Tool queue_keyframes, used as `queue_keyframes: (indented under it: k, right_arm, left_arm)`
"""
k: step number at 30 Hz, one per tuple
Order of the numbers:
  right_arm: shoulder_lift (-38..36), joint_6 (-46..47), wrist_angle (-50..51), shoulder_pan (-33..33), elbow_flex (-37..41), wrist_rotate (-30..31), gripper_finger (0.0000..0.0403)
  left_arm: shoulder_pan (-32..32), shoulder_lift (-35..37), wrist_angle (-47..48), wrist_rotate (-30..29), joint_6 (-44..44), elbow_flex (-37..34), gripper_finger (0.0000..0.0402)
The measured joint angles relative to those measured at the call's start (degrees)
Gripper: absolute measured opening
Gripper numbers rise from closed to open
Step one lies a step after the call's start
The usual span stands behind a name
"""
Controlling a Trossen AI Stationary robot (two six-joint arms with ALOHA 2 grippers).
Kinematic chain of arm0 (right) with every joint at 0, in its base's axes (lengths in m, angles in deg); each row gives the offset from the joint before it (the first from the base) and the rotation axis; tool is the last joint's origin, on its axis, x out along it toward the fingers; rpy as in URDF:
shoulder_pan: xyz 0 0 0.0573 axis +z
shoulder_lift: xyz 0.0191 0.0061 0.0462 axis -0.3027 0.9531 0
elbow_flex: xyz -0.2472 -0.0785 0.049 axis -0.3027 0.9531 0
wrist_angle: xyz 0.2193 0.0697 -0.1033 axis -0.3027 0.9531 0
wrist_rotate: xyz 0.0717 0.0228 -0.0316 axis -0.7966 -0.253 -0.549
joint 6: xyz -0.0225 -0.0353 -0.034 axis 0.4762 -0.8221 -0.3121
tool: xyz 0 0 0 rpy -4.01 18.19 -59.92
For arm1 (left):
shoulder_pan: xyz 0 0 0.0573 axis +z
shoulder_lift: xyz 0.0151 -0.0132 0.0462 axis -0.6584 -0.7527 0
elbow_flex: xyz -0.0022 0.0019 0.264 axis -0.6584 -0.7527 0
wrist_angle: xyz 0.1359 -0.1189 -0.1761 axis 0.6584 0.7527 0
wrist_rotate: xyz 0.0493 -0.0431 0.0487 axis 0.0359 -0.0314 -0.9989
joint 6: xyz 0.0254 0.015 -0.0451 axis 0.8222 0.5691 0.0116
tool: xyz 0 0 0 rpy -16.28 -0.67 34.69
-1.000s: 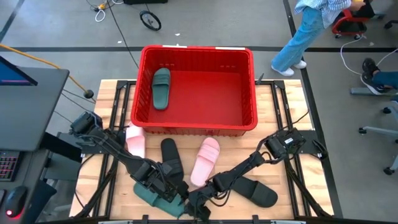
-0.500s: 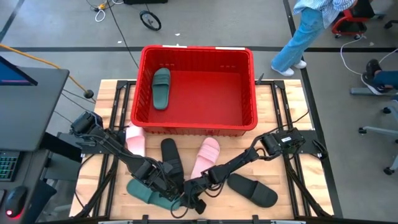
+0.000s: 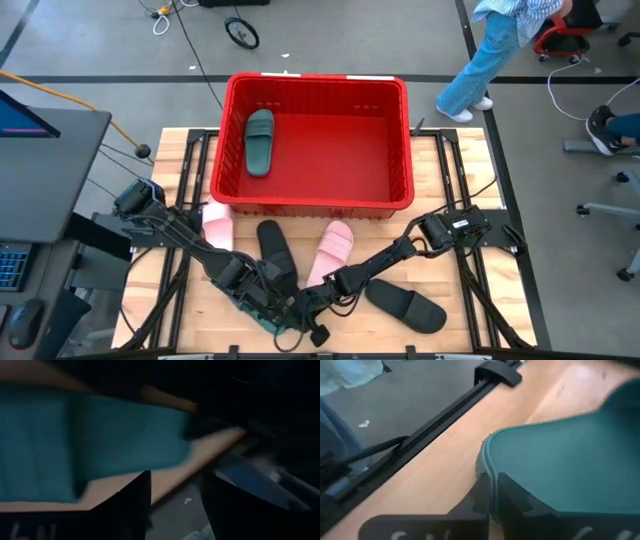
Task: Pick and place slides into bin
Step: Put the green slipper into the red bin
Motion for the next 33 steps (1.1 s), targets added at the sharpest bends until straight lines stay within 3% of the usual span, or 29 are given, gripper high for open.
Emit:
queue_keyframes:
  k: [6, 14, 16, 19, 22, 25, 30, 33]
  right_arm:
    - [-5.7, 6.6, 3.7, 1.2, 0.3, 0.2, 0.0011]
    - [-24.7, 12.3, 16.5, 3.3, 0.2, 0.0, 0.0009]
    - [-30.4, 12.6, 20.3, 4.2, 0.2, 2.9, 0.0009]
    - [-38.1, 8.7, 28.3, 5.5, 0.0, 14.9, 0.0009]
    - [-43.4, 4.7, 35.2, 5.2, 0.1, 27.2, 0.0008]
    - [-46.9, 2.0, 35.2, 3.3, 0.1, 33.9, 0.0007]
    - [-49.5, -5.5, 34.8, -3.0, 0.1, 35.3, 0.0007]
    - [-49.4, -9.1, 33.6, -8.3, 0.0, 32.9, 0.0007]
  left_arm:
    - [1.0, 0.0, 3.6, -5.1, 9.6, 14.5, 0.0172]
    - [1.0, 0.0, 11.8, -19.2, 25.4, 41.9, 0.0172]
    - [1.0, 0.0, 11.5, -23.9, 32.1, 48.4, 0.0172]
    - [1.1, 0.1, 10.2, -31.1, 42.2, 56.7, 0.0172]
    - [1.6, 3.1, 1.6, -38.0, 51.0, 54.6, 0.0172]
    - [2.4, 5.1, -2.5, -40.6, 56.4, 53.7, 0.0172]
    - [5.3, 5.3, -2.8, -40.6, 58.8, 54.0, 0.0172]
    - [7.2, 5.0, -2.7, -40.5, 58.8, 54.0, 0.0172]
